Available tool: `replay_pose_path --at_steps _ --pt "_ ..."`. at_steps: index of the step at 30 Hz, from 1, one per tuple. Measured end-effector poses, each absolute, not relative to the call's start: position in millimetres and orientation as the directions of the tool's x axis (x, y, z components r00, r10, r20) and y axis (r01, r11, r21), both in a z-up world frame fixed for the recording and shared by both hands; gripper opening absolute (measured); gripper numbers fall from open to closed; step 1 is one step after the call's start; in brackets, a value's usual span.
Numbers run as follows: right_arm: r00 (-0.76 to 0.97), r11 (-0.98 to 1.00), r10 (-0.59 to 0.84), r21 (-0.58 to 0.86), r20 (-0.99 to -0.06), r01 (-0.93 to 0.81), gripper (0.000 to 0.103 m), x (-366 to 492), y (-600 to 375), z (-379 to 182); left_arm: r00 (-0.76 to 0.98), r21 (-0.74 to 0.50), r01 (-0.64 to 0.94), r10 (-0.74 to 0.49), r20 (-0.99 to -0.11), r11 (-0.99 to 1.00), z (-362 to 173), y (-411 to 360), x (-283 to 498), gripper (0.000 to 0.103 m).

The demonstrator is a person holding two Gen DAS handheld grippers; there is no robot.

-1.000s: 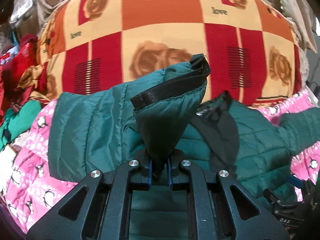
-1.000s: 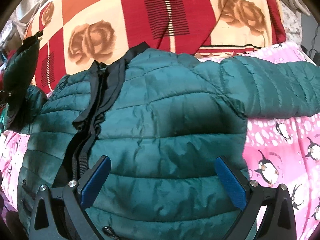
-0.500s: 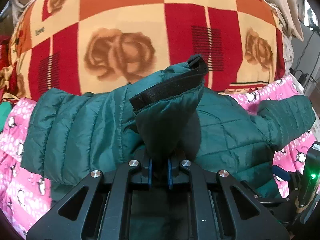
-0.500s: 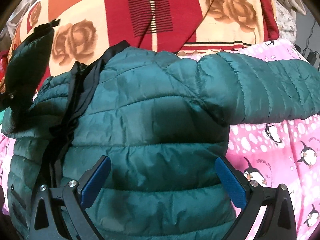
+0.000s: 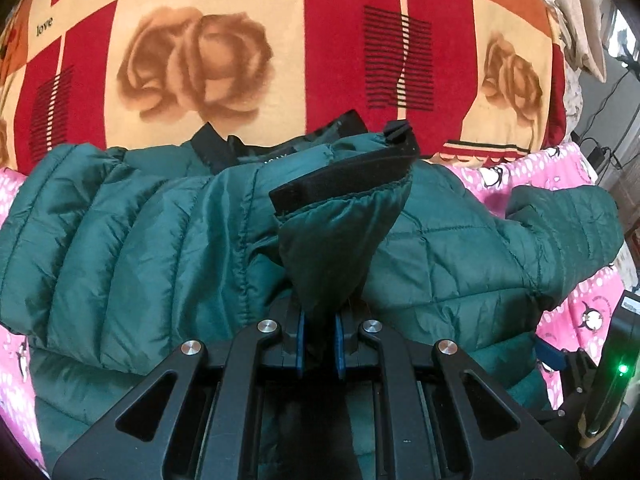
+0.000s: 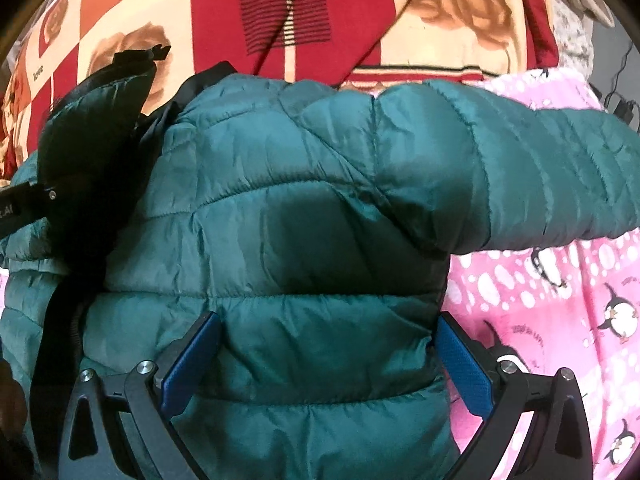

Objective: Fold large clothes
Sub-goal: 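Lower the sleeve onto the jacket body and open the left gripper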

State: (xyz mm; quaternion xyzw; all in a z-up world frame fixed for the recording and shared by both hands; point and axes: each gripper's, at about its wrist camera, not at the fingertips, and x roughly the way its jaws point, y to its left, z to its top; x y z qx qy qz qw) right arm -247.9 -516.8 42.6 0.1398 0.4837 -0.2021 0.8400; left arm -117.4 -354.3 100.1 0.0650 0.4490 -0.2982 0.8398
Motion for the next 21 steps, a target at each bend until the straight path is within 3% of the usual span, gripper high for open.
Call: replay_pose_path --at_steps 5,6,8,10,11,16,21 --pt "0.447 0.874 -0.195 0.052 -0.873 0.483 0.103 -247.4 -518.8 40.6 0.399 -0.187 0.568 -0.466 -0.790 0.802 101.2 -353.9 -117.6 0.010" --pt "0.447 0.874 -0.197 0.050 -0.873 0.484 0.103 -247.1 -518.5 40.0 0.393 -0.193 0.567 -0.469 -0.791 0.801 102.4 -353.5 -117.5 0.015" --pt "0.447 0.872 -0.199 0.051 -0.872 0.488 0.103 -247.6 -517.9 39.1 0.350 -0.245 0.570 -0.502 -0.790 0.784 104.6 -351.4 -116.1 0.030" --pt "0.450 0.870 -0.196 0.057 -0.871 0.490 0.103 -246.5 -519.4 38.0 0.307 -0.302 0.569 -0.538 -0.785 0.765 108.1 -346.8 -115.3 0.062" --pt "0.451 0.869 -0.195 0.060 -0.871 0.491 0.103 -246.5 -519.7 38.0 0.293 -0.328 0.566 -0.556 -0.778 0.757 111.7 -342.9 -116.3 0.066" --pt "0.448 0.867 -0.192 0.062 -0.873 0.494 0.103 -249.5 -518.7 39.9 0.294 -0.327 0.589 -0.573 -0.765 0.739 143.1 -315.9 -122.7 0.069" --pt "0.451 0.872 -0.187 0.064 -0.873 0.485 0.103 -257.1 -513.2 46.2 0.445 -0.199 0.571 -0.504 -0.740 0.796 182.4 -257.2 -119.1 0.070"
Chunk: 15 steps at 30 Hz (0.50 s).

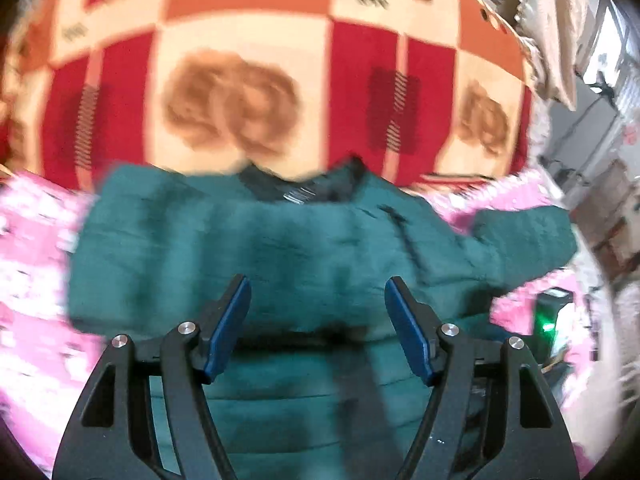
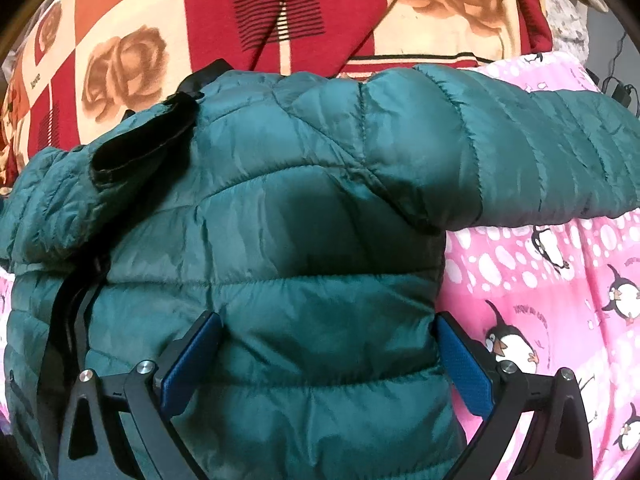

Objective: Fold large clothes

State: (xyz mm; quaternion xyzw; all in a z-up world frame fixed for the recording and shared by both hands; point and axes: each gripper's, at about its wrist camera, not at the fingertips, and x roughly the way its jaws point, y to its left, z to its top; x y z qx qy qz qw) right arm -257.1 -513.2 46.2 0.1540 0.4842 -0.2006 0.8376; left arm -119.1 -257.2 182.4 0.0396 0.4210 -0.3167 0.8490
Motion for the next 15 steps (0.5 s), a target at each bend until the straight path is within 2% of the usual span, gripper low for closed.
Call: replay_pose_path --at_steps 5,11,15 --pt "0.472 0.866 -0.162 0.104 -0.867 0.489 0.103 -260.8 -509.7 55.4 0.602 -0.048 0.470 -0.360 -0.713 0.881 193.0 -199.2 -107.7 0.071" --pt "0.527 0.833 -0.100 0.218 -0.844 0.508 0.103 -256.8 -508.3 80.6 0.628 -0.064 0.311 -0.255 -0.735 0.948 168.6 -142.3 -70.6 0.071" --pt "0.457 0.845 -0.117 0.153 -0.882 0.512 0.103 -250.7 -501.0 82.6 0.593 -0.131 0.239 -0.251 -0.765 0.962 149.0 -120.5 -54.2 0.071"
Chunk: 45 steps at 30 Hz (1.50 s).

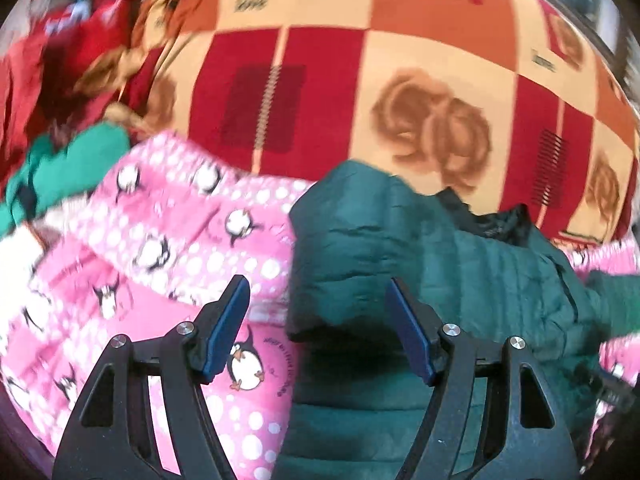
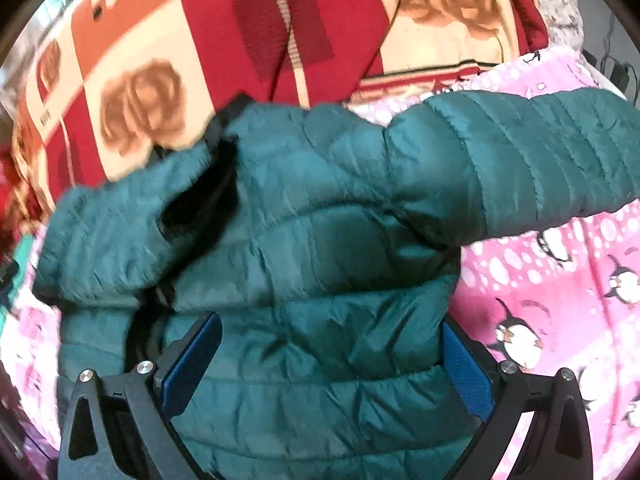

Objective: Fold large clothes

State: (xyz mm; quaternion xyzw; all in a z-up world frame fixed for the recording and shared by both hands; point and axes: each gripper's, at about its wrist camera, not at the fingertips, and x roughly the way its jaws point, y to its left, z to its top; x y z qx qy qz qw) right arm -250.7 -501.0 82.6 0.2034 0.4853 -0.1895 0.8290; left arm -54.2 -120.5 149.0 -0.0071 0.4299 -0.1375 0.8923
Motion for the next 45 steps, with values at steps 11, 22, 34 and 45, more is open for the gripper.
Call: replay_pose_path --at_steps 11,22,34,45 --pt "0.453 0.897 -0.030 0.177 -0.891 0.406 0.103 -267.3 -471.5 108.2 0.566 -0.149 0.224 -0.253 -0.784 0.963 124.7 -116.6 -43.3 0.071" --pt "0.556 0.871 0.043 0.304 -0.830 0.386 0.103 -219.1 -470.8 90.8 0.566 -0.146 0.233 -0.256 -0.784 0.961 120.9 -120.1 -43.4 0.071" --pt "0.605 0.858 0.059 0.350 -0.794 0.376 0.101 -152.8 -459.7 64.9 0.557 -0.131 0.244 -0.250 -0.792 0.961 115.3 -126.1 -39.7 0.071" --pt "0.677 0.920 -0.030 0.244 -0.736 0.306 0.023 -160.0 -450.4 95.1 0.560 -0.156 0.242 -0.269 -0.784 0.958 119.7 -118.0 -41.7 0.071"
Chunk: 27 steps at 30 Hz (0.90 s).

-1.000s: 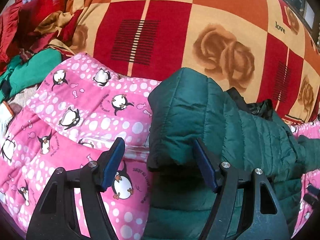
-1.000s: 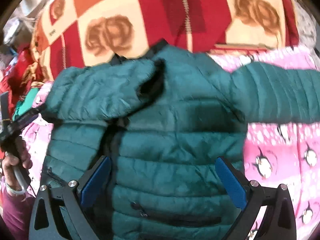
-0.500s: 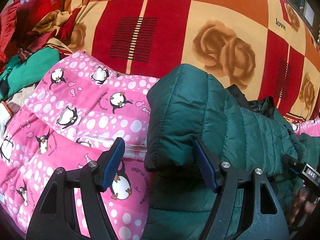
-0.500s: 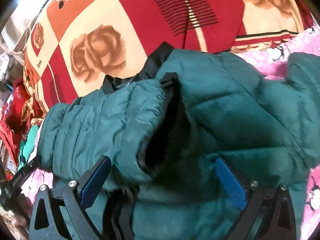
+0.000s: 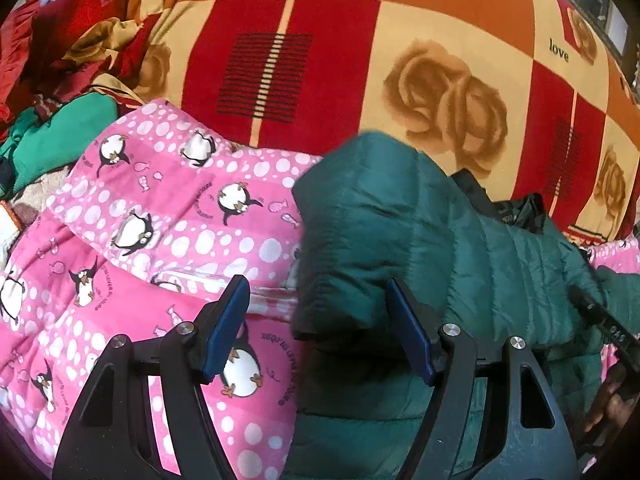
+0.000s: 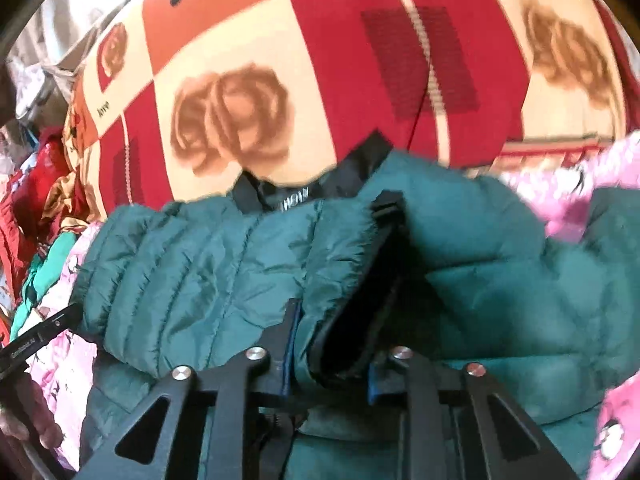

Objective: Fold large clothes

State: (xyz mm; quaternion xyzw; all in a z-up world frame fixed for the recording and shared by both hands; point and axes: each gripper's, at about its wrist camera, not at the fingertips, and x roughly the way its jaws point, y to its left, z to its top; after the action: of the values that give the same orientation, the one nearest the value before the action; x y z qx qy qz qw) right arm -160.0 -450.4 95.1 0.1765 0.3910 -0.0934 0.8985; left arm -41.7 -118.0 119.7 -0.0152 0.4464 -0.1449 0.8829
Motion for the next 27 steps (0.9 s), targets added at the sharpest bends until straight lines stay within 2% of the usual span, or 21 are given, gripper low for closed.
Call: replay_pose_path --at_steps 7,11,14,18,19,21,25,26,27 --pt "0.699 0.912 -0.193 0.138 -0.688 0.387 0.019 -185.6 -482.7 128.3 0.571 -0.160 0.196 -0.245 -0.783 0.967 123.4 -99.7 -37.6 0.071" --pt "0.639 0.878 -0.252 0.106 -0.727 0.466 0.019 -183.1 -508.3 105.6 0.561 -0.145 0.215 -0.243 -0.791 0.966 119.7 -110.0 -40.3 0.071" --pt "0.603 0.885 -0.298 0.022 -0.740 0.466 0.019 -170.5 -509.8 85.4 0.557 -0.134 0.231 -0.244 -0.794 0.964 118.8 -121.0 -43.0 0.071" --pt "0.603 0.894 -0.280 0.025 -0.747 0.447 0.019 -164.5 -513.8 82.6 0.559 -0.134 0.258 -0.261 -0.787 0.957 122.3 -137.9 -45.0 0.071" --pt "0.603 0.892 -0.264 0.047 -0.753 0.449 0.023 -168.0 -516.8 86.8 0.561 -0.133 0.266 -0.265 -0.784 0.955 123.1 -142.6 -44.8 0.071" --pt "0.607 0.890 -0.247 0.072 -0.756 0.451 0.045 -176.3 -517.2 94.6 0.564 -0.128 0.274 -0.267 -0.782 0.953 123.4 -152.0 -42.3 0.071" --pt "0.636 0.899 -0.289 0.024 -0.716 0.437 0.056 -192.5 -500.9 119.8 0.565 -0.116 0.283 -0.263 -0.782 0.952 122.6 -171.5 -32.4 0.071" --pt "0.632 0.893 -0.333 -0.018 -0.700 0.450 0.067 -193.5 -497.6 126.5 0.561 -0.114 0.281 -0.259 -0.787 0.953 121.0 -176.7 -28.7 0.071" --pt "0.629 0.887 -0.356 -0.037 -0.691 0.461 0.073 -193.3 -497.3 130.3 0.558 -0.113 0.280 -0.258 -0.789 0.953 119.6 -179.7 -25.9 0.071"
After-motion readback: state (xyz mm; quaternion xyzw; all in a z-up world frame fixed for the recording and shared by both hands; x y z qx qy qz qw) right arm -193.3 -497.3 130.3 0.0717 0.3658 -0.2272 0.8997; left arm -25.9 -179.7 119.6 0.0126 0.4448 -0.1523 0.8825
